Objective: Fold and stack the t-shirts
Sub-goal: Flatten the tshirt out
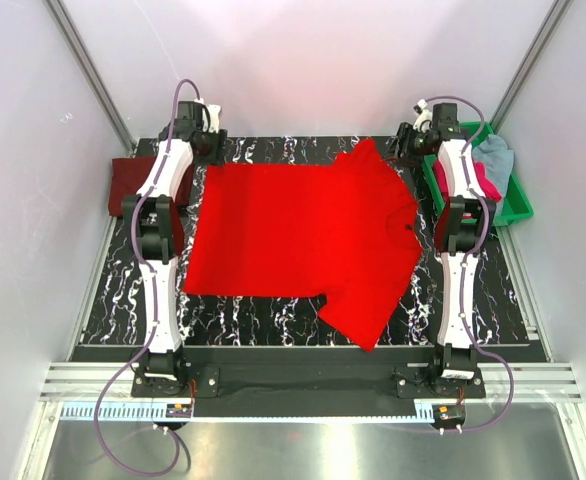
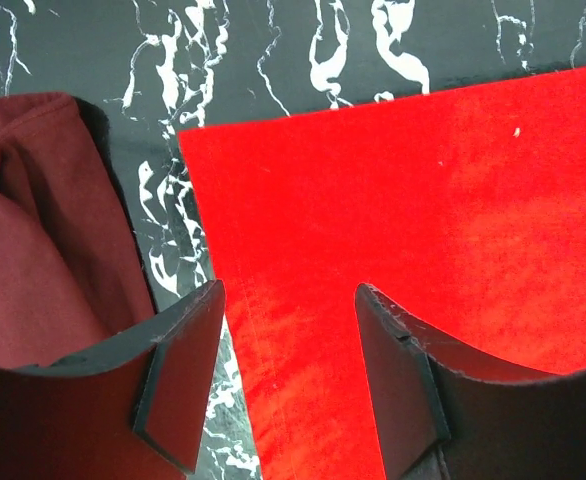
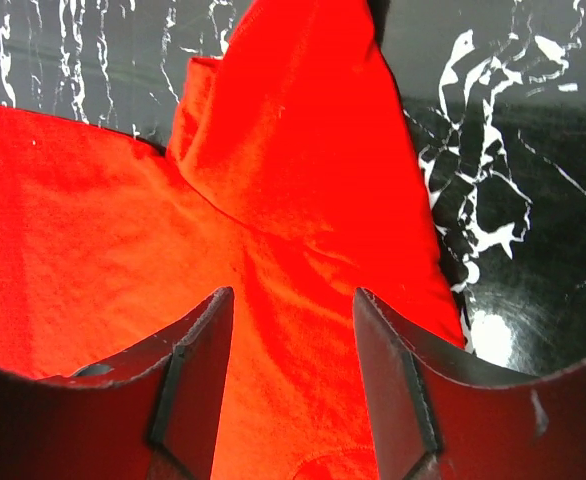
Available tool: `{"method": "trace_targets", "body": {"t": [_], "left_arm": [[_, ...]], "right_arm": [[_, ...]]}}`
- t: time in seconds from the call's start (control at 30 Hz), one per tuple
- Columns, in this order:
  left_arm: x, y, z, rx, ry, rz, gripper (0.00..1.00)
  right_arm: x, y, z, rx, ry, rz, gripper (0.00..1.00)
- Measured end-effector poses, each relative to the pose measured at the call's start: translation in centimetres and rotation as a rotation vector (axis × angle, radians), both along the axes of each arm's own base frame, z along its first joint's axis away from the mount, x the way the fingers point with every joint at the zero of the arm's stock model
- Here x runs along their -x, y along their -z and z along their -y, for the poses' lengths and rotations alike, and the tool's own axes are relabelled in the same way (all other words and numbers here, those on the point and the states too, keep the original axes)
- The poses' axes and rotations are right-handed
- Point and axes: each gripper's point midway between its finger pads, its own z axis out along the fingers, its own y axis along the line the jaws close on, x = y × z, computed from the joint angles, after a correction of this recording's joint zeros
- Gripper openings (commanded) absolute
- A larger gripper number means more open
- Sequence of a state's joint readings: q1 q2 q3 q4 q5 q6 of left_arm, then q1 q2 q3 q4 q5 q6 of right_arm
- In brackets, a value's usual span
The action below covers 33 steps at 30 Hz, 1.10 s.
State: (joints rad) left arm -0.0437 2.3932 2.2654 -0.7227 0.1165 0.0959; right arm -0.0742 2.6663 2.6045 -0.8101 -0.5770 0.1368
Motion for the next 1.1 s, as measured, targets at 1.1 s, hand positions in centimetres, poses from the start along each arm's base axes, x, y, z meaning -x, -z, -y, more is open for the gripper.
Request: {"method": "trace_targets", "body": {"t": [1.1], "left_arm": [[1.3, -0.5, 1.6, 0.058, 0.003, 0.052, 0.47]], "right_arm": [[0.6, 3.2, -1.6, -0.068, 0.028, -0.092, 0.56]]}}
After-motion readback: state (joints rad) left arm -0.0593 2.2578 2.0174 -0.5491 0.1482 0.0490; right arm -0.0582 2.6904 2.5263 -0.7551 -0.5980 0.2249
